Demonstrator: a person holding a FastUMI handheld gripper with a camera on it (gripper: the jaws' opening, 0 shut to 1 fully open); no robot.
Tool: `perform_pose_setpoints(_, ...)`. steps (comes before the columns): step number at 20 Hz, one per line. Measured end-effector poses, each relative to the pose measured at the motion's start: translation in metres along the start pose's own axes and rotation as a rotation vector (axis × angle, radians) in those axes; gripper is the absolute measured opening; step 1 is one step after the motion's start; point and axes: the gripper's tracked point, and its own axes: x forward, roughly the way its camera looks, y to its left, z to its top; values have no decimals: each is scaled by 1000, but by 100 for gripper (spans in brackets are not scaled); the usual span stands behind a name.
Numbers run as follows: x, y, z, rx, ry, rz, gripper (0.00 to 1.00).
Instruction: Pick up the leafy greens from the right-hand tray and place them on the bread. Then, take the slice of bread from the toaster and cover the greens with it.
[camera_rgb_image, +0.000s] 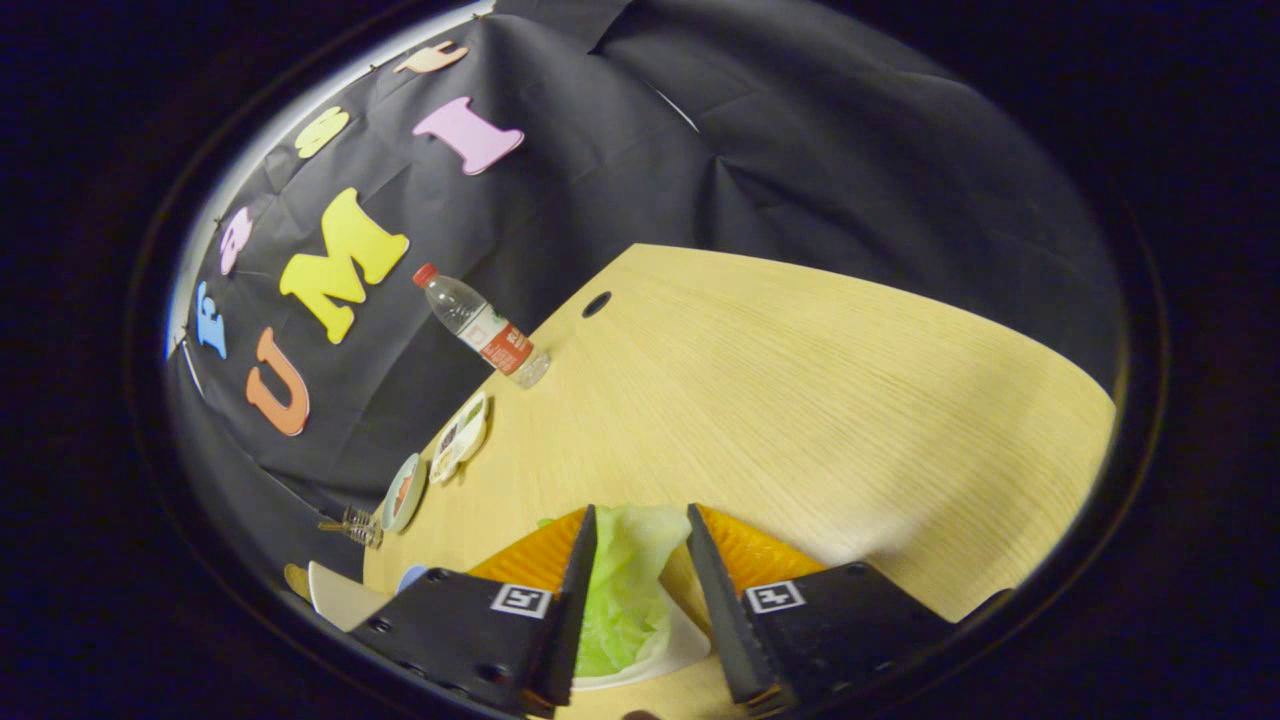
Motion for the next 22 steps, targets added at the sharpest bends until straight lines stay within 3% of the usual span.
perform_pose_setpoints(4, -7, -2, 9, 5, -24, 18, 3)
perform_pose_setpoints(12, -56, 47, 28, -18, -122, 140, 0)
perform_pose_setpoints(22, -112, 193, -12, -114, -173, 337, 0)
